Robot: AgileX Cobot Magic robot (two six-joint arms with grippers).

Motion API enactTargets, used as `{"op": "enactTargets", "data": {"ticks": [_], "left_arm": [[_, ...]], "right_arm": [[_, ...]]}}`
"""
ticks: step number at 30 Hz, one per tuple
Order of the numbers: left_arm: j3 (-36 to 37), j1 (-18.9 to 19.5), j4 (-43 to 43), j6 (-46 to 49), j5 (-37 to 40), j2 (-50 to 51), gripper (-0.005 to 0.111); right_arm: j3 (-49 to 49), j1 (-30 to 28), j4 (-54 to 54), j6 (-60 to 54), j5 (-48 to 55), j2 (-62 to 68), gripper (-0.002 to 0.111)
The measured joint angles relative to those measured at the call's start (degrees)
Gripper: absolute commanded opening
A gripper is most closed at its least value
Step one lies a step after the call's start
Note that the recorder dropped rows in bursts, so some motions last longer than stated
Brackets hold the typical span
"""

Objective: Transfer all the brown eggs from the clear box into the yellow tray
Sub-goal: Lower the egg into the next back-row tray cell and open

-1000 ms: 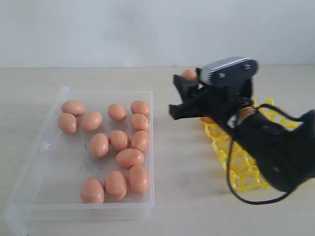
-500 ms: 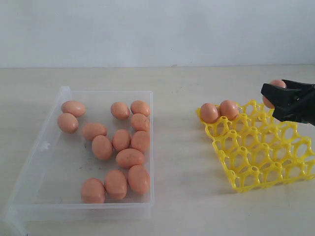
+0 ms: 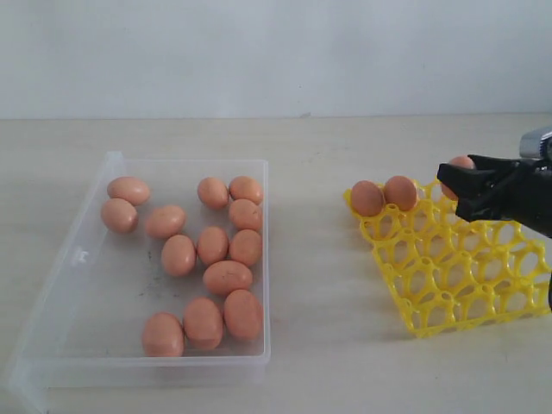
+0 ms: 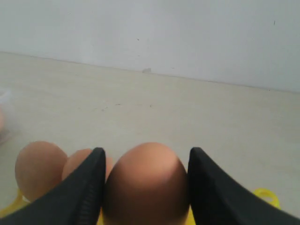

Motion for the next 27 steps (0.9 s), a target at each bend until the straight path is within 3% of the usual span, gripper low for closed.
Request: {"op": "enactTargets", "data": {"ticks": [8, 17, 27], "left_arm": [[0.00, 0.00, 0.00, 0.00, 0.00, 0.00, 0.004], [0.00, 0.00, 0.00, 0.00, 0.00, 0.00, 0.004], [0.00, 0.00, 0.00, 0.00, 0.00, 0.00, 0.004]], "right_arm": [[-1.96, 4.78, 4.25, -3.11, 2.21, 0.00, 0.000], [-1.96, 4.87, 5.95, -5.45, 6.97, 0.00, 0.000], [-2.79, 4.87, 6.23, -5.67, 5.20, 2.97, 0.000]]}}
